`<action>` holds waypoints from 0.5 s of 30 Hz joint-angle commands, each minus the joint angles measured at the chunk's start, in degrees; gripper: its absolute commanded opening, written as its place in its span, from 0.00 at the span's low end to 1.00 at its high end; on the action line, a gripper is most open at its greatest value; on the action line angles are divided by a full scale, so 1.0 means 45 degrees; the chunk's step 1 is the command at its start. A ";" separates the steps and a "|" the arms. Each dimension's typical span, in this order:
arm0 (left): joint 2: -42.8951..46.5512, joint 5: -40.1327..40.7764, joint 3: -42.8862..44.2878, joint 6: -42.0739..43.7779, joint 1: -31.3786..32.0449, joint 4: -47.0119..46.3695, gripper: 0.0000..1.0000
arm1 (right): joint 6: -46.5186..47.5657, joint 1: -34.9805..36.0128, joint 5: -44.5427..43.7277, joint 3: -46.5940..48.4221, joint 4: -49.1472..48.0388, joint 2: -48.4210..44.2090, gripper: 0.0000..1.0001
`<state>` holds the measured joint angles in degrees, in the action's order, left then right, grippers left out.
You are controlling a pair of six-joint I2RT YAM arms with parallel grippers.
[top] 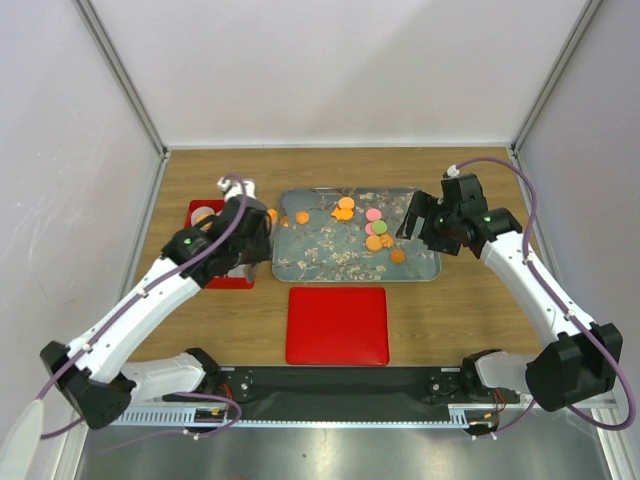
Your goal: Pack the cookies
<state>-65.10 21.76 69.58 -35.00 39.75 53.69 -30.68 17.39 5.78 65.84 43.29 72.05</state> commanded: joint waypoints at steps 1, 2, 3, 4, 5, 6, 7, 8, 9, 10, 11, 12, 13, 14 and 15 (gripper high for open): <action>0.0988 0.0555 -0.0072 -0.0424 -0.0901 0.0372 0.43 | 0.0333 -0.0055 0.0297 -0.0003 0.0049 -0.0211 0.94; 0.1126 0.0575 -0.0111 -0.0463 -0.1444 0.0489 0.43 | 0.0313 -0.0036 0.0317 -0.0003 0.0029 -0.0191 0.94; 0.1204 0.0556 -0.0188 -0.0444 -0.1740 0.0529 0.43 | 0.0332 -0.0055 0.0394 -0.0003 0.0010 -0.0172 0.94; 0.1302 0.0555 -0.0208 -0.0463 -0.2071 0.0587 0.44 | 0.0313 -0.0055 0.0414 -0.0003 -0.0029 -0.0133 0.94; 0.1322 0.0555 -0.0247 -0.0444 -0.2674 0.0704 0.44 | 0.0332 -0.0055 0.0453 0.0016 -0.0068 -0.0075 0.94; 0.1342 0.0555 -0.0306 -0.0425 -0.2970 0.0705 0.44 | 0.0333 -0.0055 0.0512 0.0016 -0.0088 -0.0055 0.94; 0.1361 0.0555 -0.0345 -0.0386 -0.3283 0.0725 0.44 | 0.0313 -0.0055 0.0532 0.0016 -0.0127 0.0004 0.94; 0.1323 0.0517 -0.0384 -0.0347 -0.3904 0.0725 0.43 | 0.0313 -0.0036 0.0570 0.0016 -0.0166 0.0062 0.94; 0.1303 0.0497 -0.0481 -0.0346 -0.4220 0.0705 0.43 | 0.0313 -0.0016 0.0609 0.0016 -0.0166 0.0121 0.94; 0.1264 0.0439 -0.0540 -0.0269 -0.4513 0.0647 0.43 | 0.0313 -0.0016 0.0629 0.0055 -0.0186 0.0160 0.94; 0.1225 0.0400 -0.0579 -0.0230 -0.5077 0.0511 0.43 | 0.0313 0.0003 0.0668 0.0055 -0.0225 0.0199 0.94; 0.1186 0.0244 -0.0676 -0.0210 -0.5353 0.0452 0.43 | 0.0313 -0.0016 0.0668 0.0055 -0.0283 0.0258 0.94; 0.1089 0.0185 -0.0716 -0.0171 -0.5607 0.0413 0.43 | 0.0313 -0.0016 0.0668 0.0075 -0.0303 0.0297 0.94; 0.1011 0.0165 -0.0755 -0.0132 -0.5997 0.0374 0.43 | 0.0313 0.0003 0.0668 0.0075 -0.0303 0.0375 0.94; 0.0855 0.0126 -0.0833 -0.0112 -0.6194 0.0315 0.43 | 0.0332 0.0003 0.0688 0.0094 -0.0361 0.0453 0.94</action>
<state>-60.49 22.52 66.28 -35.99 14.50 56.97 -29.98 17.41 7.88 65.65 43.00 73.32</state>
